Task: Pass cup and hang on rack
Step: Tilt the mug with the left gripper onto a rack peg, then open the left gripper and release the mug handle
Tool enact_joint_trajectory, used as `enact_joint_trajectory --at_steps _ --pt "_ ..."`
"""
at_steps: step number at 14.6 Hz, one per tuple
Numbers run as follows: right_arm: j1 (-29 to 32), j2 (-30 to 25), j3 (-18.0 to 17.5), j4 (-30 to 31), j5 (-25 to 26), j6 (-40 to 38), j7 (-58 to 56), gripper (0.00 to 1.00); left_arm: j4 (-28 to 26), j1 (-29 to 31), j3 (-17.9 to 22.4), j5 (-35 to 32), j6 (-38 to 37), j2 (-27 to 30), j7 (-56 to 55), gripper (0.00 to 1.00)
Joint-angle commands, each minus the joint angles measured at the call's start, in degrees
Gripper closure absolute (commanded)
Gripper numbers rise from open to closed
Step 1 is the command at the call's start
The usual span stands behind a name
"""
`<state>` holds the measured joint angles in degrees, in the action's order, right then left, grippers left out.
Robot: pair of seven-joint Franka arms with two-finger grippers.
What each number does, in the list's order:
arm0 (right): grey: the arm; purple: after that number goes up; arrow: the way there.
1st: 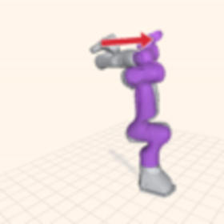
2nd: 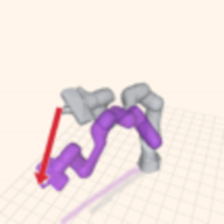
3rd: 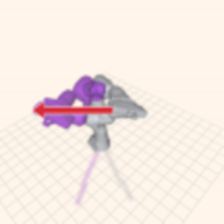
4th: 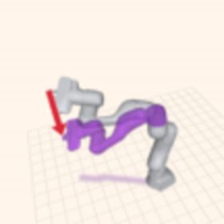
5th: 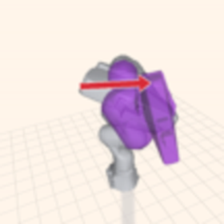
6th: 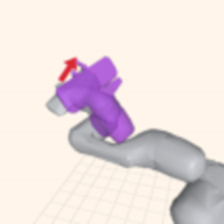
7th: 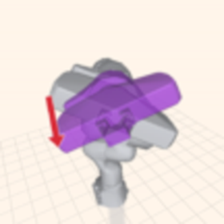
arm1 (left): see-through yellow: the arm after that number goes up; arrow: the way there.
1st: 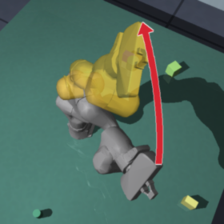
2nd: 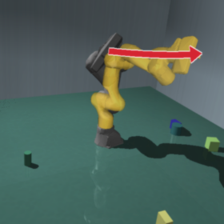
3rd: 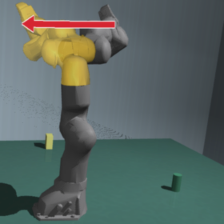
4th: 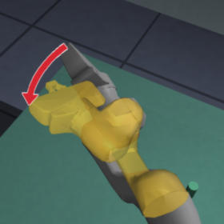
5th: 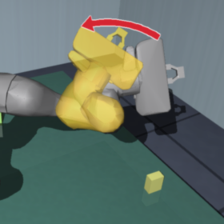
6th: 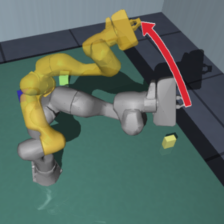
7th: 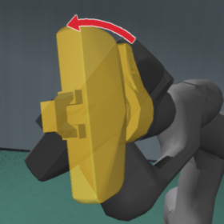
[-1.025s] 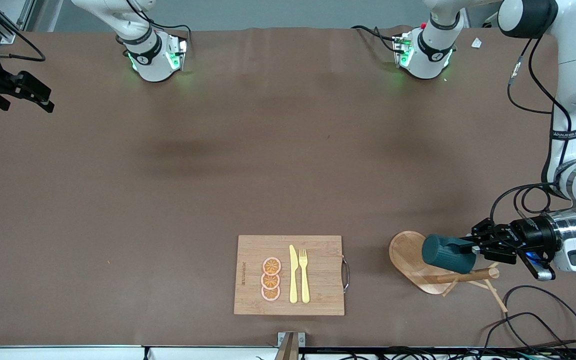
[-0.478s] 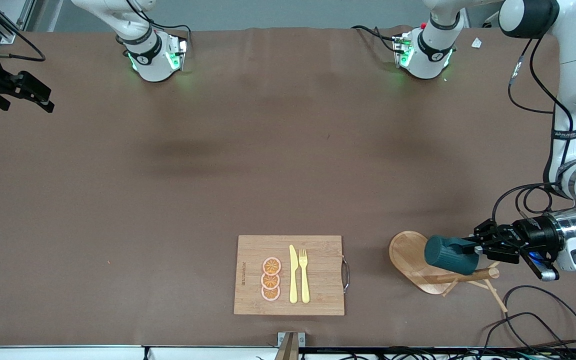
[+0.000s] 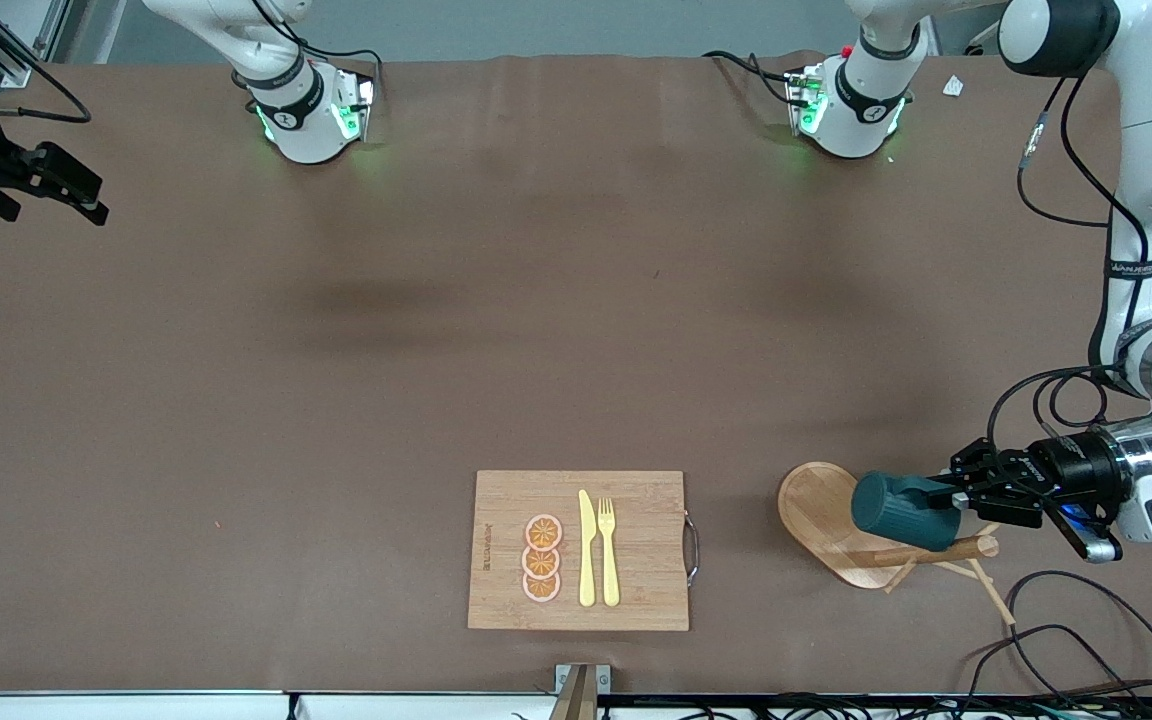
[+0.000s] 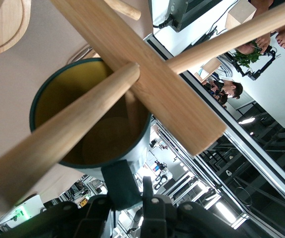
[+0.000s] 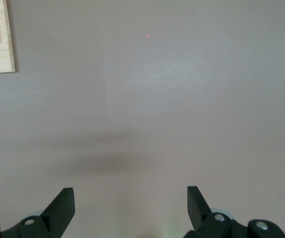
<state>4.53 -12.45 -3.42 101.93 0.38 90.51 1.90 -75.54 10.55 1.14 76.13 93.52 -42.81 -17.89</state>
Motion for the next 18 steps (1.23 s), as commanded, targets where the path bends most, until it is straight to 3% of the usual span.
enact_joint_trajectory --at_steps 1,2,6,7,10,18 --pt "0.83 0.06 -0.63 -0.51 -0.02 -0.42 -0.67 0.0 1.01 0.61 -0.09 1.39 -1.06 -0.61 0.84 0.93" --pt "0.91 0.06 -0.63 -0.51 -0.02 -0.51 -0.67 0.0 1.01 0.61 -0.09 1.39 -0.89 -0.61 0.93 0.84" --pt "1.18 0.41 -0.54 -0.77 -0.02 -0.42 -0.75 0.0 0.92 0.52 -0.18 3.06 -0.97 -0.61 1.81 0.09" --pt "1.18 0.41 -0.45 -0.42 -0.02 -0.77 -0.76 0.0 0.92 0.52 -0.18 3.06 -1.15 -0.26 1.46 0.0" --pt "1.0 0.5 -0.54 -0.86 -0.02 -1.56 -0.76 0.0 1.01 -0.44 -0.18 -2.18 -1.85 2.54 -0.81 0.0" --pt "0.48 0.58 -0.62 -1.64 -0.11 -1.56 -0.5 0.0 1.71 -11.78 -0.17 -46.01 3.42 13.52 -3.91 0.0"
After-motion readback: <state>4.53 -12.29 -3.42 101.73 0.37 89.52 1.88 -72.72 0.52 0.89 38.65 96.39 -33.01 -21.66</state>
